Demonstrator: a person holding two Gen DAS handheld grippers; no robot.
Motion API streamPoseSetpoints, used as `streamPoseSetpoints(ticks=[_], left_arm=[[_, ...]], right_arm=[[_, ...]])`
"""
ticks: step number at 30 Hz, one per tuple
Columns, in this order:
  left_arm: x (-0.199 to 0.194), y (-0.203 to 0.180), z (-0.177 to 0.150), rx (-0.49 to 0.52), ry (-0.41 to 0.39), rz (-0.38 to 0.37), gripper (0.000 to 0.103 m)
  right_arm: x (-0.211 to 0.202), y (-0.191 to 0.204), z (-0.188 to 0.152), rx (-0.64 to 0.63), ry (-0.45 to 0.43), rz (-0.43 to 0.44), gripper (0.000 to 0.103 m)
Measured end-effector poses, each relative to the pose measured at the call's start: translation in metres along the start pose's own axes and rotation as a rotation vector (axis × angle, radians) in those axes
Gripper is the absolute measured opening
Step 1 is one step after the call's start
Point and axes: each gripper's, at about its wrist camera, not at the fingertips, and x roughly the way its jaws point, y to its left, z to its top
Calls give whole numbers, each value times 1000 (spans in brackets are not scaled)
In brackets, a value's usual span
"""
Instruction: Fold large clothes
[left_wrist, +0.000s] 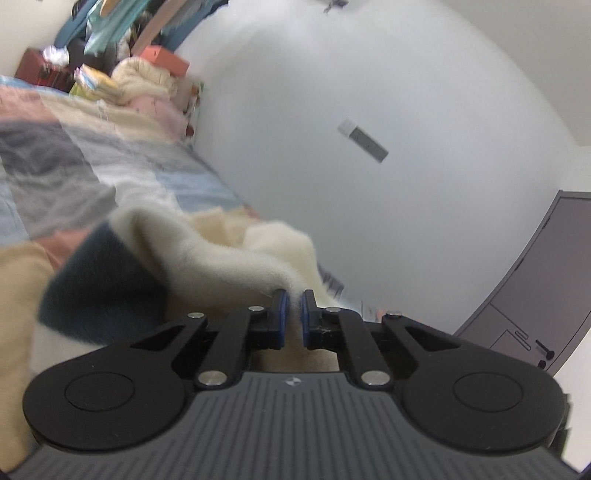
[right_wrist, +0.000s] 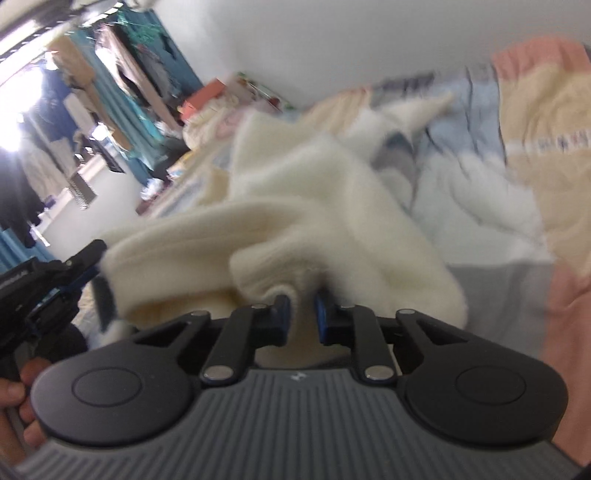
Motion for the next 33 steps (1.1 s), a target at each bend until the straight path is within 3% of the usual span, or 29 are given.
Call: streamPoseSetpoints(ticks=[5,6,10,15,17,19,23,24,26,27,28,29,31,33], left_arm=[[-49,-14,2,-1,-39,-47,9],[-59,-17,1,-17,-46,-61,9],[-96,-30,-18,-100,-38,-77,9],[-112,-41,-53,-110,82,35,9],[-110,-43,-64,-81,138,97,9],[-106,-43,-74,-68,176,156,9],[-101,-37,-89,-88,246,179,9],[-98,-36,-93,-96,252,180,10],[-97,-34,-95,-109,257,189,10],[-96,-33,-97,-116,265,185,11],[-95,-34,-99,-127,276,177,15],[-93,-33,-101,-140,288,165,21],[-90,-32,-103,-175,307,135,57],[-87,-30,-105,-205,308,94,60]], right_arm=[[-57,0,20,2,-144,18,14],[-67,0,22,6,-165,23,6],[-92,-1,20,-20,-188,-3,6],[-89,-20,-5,69,-50,-99,6],[-80,-35,-18,175,49,-148,9],[-74,-58,-28,329,105,-137,10],[-84,-62,-30,385,71,-132,11],[-85,-61,-32,389,69,-124,15],[-86,-63,-33,387,80,-124,36],[-87,-65,-33,396,76,-129,62],[-90,-69,-34,406,65,-128,74],[-93,-70,-33,409,51,-111,74],[-97,-73,-28,417,37,-61,74],[-100,-74,-27,436,18,-22,74]])
